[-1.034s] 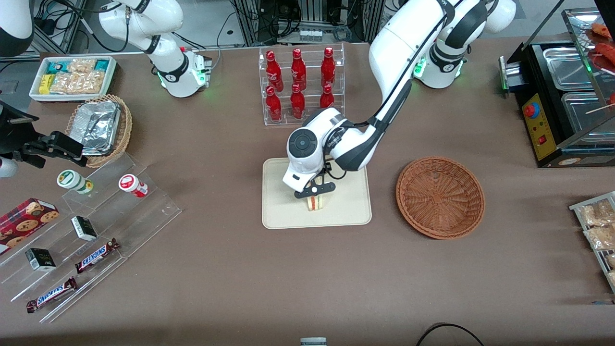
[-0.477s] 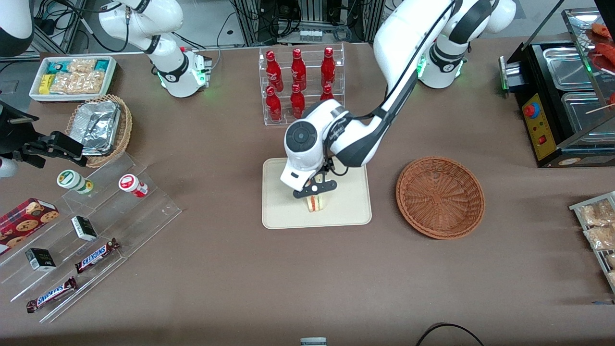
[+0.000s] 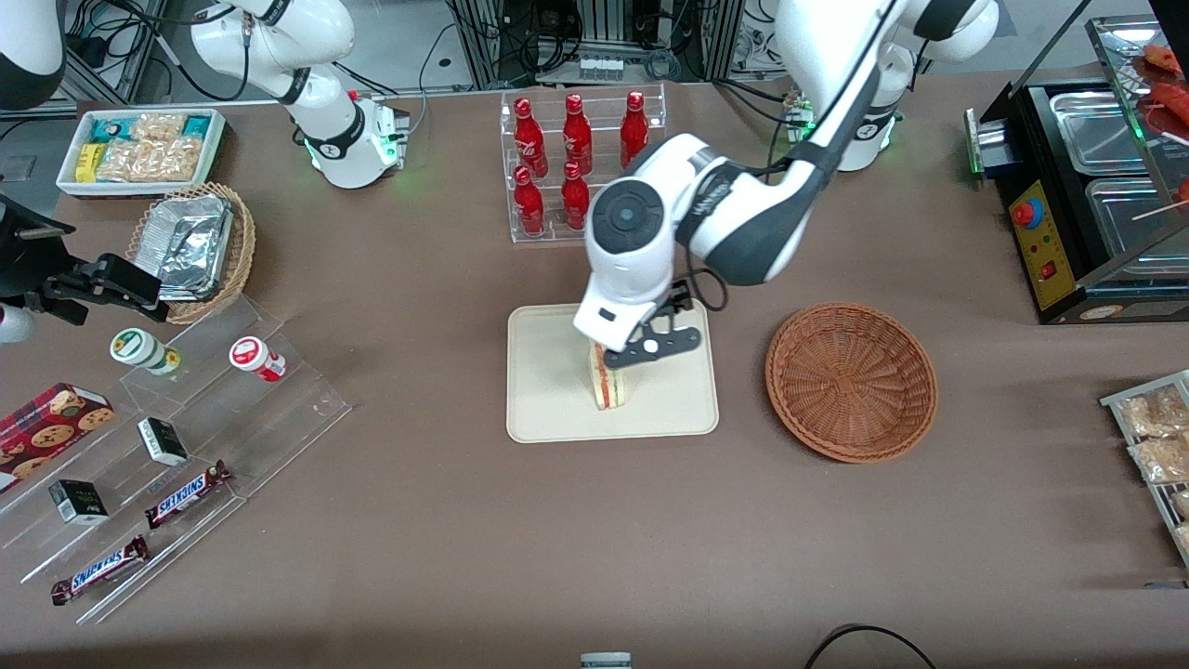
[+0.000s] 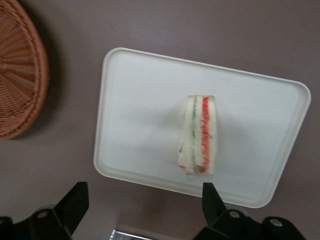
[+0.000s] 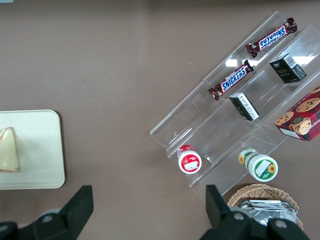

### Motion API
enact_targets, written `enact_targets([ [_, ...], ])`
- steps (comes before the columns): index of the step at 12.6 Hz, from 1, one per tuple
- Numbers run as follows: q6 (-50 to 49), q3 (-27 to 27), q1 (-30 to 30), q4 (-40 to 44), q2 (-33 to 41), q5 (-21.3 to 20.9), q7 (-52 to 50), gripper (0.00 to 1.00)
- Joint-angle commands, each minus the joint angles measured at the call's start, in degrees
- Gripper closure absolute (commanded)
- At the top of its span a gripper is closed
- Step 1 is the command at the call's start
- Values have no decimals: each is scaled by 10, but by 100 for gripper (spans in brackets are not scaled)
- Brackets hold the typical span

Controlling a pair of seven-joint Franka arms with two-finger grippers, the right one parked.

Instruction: Place sandwich from basket to tray

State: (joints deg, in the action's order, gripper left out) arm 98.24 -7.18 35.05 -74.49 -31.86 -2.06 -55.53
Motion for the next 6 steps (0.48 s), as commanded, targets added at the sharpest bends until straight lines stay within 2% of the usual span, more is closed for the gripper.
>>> enact_targets([
  [1,-60,-1,-42,-26,36,-7,23,0],
  [6,-85,-2,-170,-153,163,-6,260,0],
])
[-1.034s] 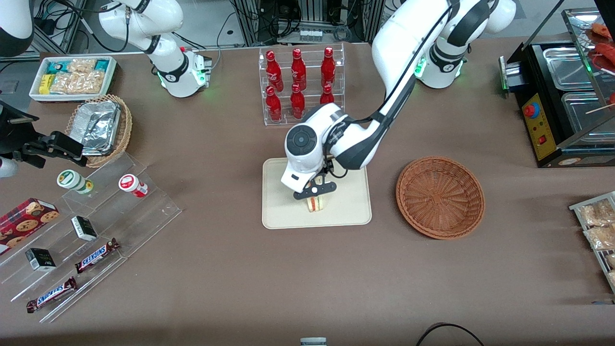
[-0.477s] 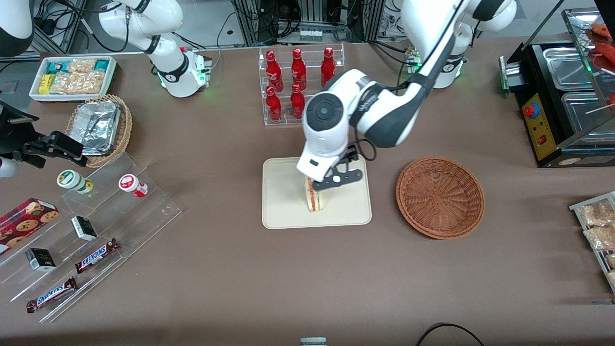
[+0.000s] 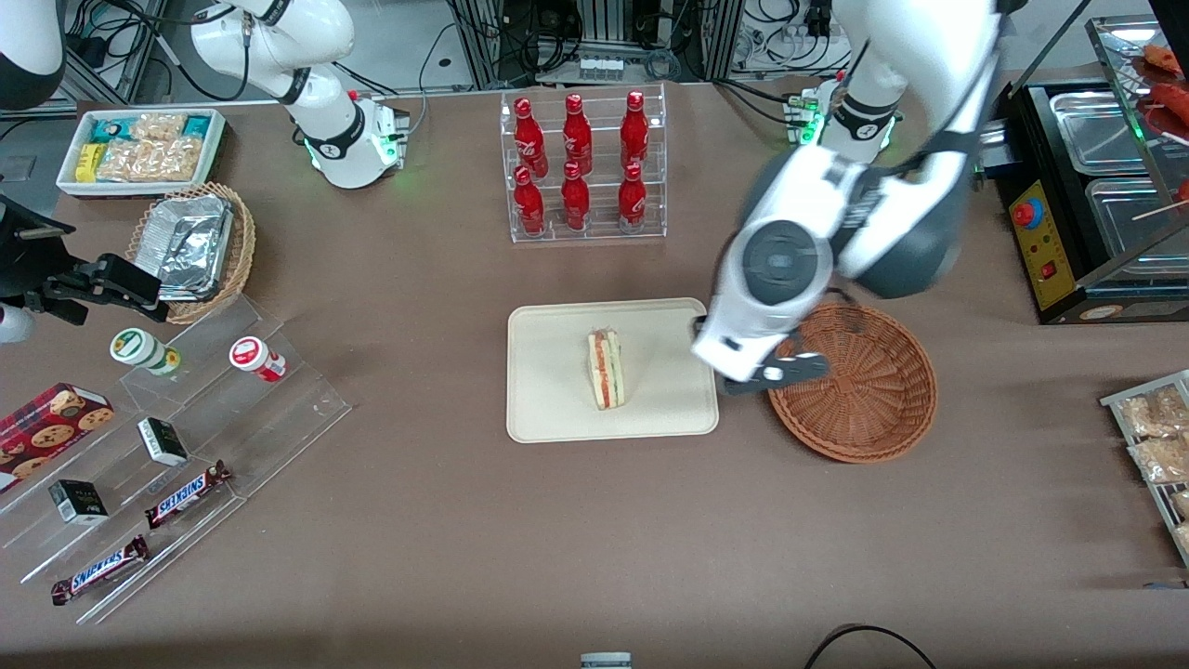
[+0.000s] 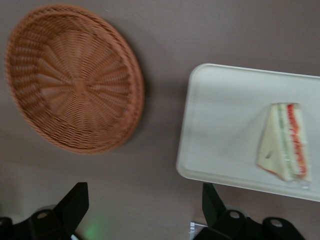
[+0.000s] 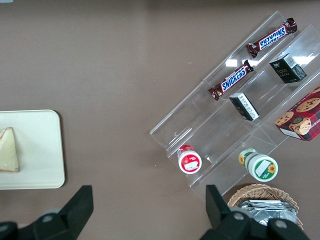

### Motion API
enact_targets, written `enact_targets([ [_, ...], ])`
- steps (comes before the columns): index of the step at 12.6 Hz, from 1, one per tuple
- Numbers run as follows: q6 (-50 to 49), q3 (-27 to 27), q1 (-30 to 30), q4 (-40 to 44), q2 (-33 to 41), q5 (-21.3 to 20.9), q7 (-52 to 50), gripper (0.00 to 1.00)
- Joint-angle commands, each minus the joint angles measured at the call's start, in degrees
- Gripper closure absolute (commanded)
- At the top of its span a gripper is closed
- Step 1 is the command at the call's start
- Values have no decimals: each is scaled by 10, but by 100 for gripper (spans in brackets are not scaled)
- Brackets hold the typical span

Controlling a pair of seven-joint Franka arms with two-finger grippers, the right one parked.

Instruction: Place sandwich from basket to tray

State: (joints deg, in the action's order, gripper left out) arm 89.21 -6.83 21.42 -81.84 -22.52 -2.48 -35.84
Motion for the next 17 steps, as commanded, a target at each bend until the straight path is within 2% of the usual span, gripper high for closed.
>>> enact_targets([
  [1,4,-6,-62,-102,92,-2,106,0],
  [4,-10,-6,-116,-137,142,-2,186,0],
  [9,-94,-6,-213,-133,197,4,345,0],
  [11,-112,-7,-243,-122,218,4,378,0],
  [13,-114,-1,-255,-110,230,1,405,0],
  [15,-127,36,-254,-93,237,0,408,0],
  [17,-123,38,-254,-93,240,-2,408,0],
])
